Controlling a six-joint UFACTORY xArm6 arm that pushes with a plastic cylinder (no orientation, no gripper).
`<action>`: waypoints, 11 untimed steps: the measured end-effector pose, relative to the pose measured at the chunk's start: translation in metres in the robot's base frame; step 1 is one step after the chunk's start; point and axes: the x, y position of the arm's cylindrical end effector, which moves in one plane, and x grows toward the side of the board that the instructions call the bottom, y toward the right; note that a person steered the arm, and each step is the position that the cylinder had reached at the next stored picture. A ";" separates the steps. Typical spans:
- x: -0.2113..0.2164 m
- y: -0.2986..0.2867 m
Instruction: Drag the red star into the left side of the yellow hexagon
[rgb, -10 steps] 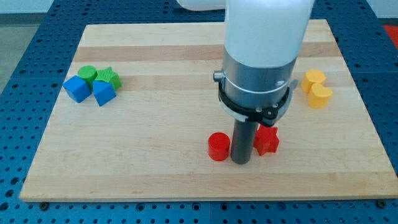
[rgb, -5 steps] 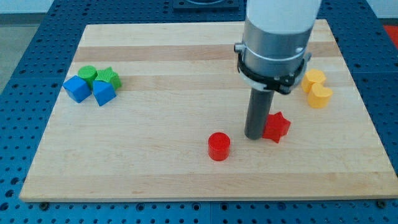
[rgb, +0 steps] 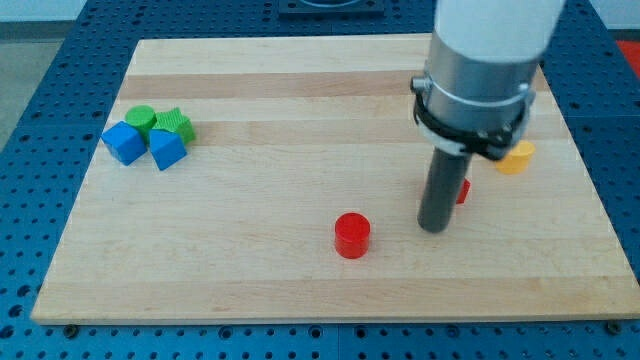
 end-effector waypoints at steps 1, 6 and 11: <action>0.012 0.009; -0.075 0.011; -0.144 -0.024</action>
